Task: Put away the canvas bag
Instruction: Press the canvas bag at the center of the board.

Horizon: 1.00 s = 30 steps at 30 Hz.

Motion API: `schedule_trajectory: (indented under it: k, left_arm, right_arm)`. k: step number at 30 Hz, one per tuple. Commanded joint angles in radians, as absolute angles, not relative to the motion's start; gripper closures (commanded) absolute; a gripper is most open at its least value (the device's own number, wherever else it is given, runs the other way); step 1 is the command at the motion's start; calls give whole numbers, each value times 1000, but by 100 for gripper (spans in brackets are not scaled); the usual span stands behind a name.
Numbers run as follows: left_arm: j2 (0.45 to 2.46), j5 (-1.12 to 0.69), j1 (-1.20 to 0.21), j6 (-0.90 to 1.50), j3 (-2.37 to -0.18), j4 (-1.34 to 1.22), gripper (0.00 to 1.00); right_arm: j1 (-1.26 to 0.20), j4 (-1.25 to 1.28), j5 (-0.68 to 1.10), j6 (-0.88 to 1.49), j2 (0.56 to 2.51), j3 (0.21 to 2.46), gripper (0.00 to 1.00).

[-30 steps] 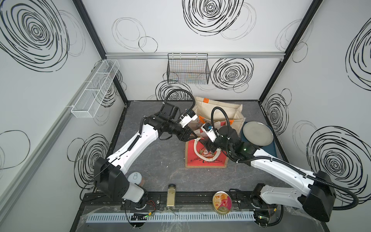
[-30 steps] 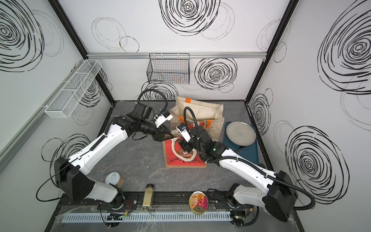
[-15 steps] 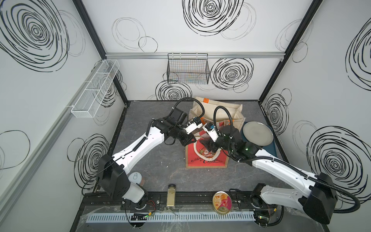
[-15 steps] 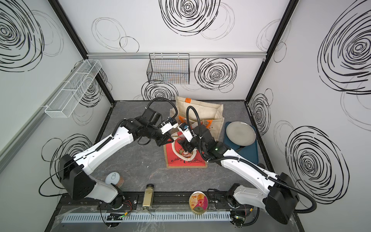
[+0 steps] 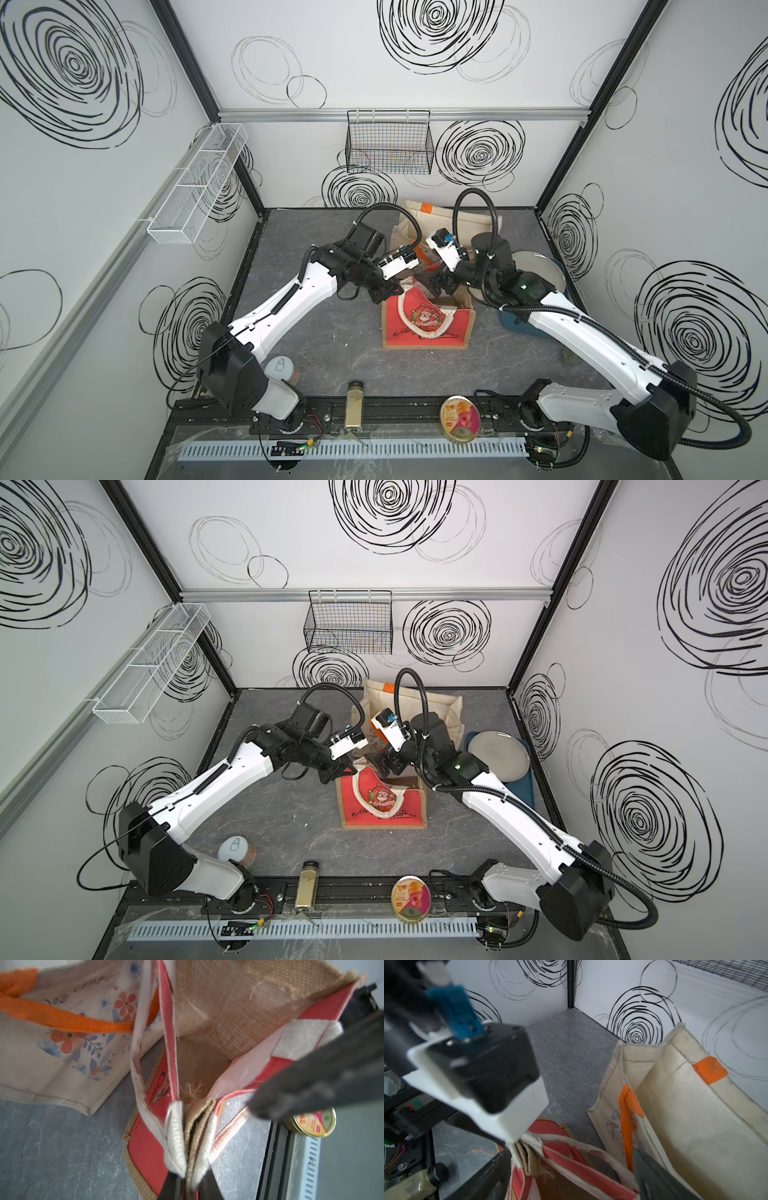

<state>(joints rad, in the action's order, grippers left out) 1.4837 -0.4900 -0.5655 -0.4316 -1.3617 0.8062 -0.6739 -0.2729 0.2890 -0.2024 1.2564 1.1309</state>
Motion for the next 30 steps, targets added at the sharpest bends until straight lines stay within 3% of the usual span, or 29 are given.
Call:
schedule_trajectory:
  k: [1,12,16,20,24,26,28,30]
  left_arm:
    - [1448,-573,-523,-575,-1384,844,100]
    - [1376,-686,-431,-598,-1324,772,100]
    - [1395,-653,-422,-575,-1320,771,100]
    - [1400,-695,-386,-524,-1309,731,100]
    - [1400,-699,-381,-500,-1312,718,100]
    - [1396,-685,-393,-491,-1310,715,100]
    - [1389,-686,-402,-489,-1301,709,100]
    - [1386,-699,-405,-489,-1293,707,100]
  right_arm:
    - [-675,-422,401,-276,1337,1220,6]
    - [-701,-453,471,-314,1425,1249,18]
    - [-707,-473,481,-311,1427,1249,31]
    - [-716,-500,456,-318,1430,1244,37]
    - [-719,-532,442,-328,1439,1254,58]
    - [-721,-526,439,-330,1434,1251,61]
    - [-725,-516,433,-346,1424,1243,92]
    - [-731,-506,414,-352,1420,1241,94]
